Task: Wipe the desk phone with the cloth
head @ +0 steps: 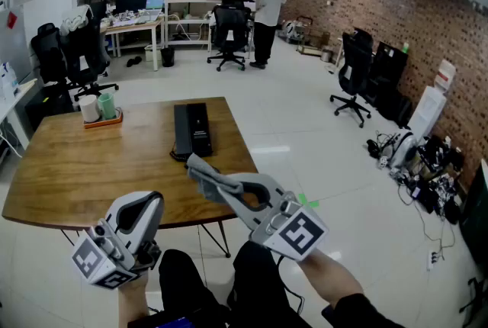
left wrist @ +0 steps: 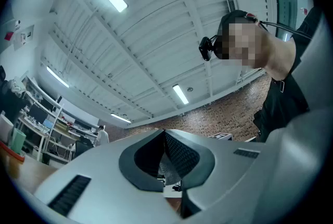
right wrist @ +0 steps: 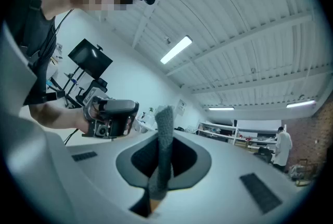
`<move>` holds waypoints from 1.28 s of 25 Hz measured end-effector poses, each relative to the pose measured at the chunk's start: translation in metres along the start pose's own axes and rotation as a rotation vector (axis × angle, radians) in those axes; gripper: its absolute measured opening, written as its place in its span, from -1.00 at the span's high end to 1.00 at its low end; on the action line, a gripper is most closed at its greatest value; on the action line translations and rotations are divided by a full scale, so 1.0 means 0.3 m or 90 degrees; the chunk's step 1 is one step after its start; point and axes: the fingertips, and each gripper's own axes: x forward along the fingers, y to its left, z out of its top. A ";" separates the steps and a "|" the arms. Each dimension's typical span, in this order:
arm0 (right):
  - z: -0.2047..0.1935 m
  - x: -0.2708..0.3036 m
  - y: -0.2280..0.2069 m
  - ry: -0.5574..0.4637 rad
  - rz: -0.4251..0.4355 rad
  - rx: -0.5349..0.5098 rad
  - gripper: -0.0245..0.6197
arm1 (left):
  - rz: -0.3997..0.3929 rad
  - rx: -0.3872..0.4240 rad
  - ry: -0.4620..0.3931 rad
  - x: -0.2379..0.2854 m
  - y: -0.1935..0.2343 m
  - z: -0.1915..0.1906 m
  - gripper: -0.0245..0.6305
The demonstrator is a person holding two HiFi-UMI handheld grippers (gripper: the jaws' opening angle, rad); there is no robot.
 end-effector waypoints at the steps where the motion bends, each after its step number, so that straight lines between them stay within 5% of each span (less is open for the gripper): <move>1: -0.013 0.020 -0.016 0.002 -0.001 -0.002 0.85 | -0.001 -0.011 -0.008 0.015 0.022 0.009 0.93; 8: -0.137 0.197 -0.143 0.042 -0.002 -0.012 0.85 | 0.015 0.009 0.042 0.037 0.288 -0.090 0.93; 13: -0.270 0.358 -0.263 0.092 -0.001 -0.024 0.85 | 0.022 -0.033 0.078 0.055 0.522 -0.205 0.93; 23: -0.558 0.658 -0.502 0.224 -0.006 -0.062 0.85 | 0.106 -0.042 0.127 0.071 0.970 -0.381 0.93; 32: -0.736 0.888 -0.633 0.316 -0.022 -0.111 0.85 | 0.165 0.032 0.217 0.084 1.076 -0.526 0.93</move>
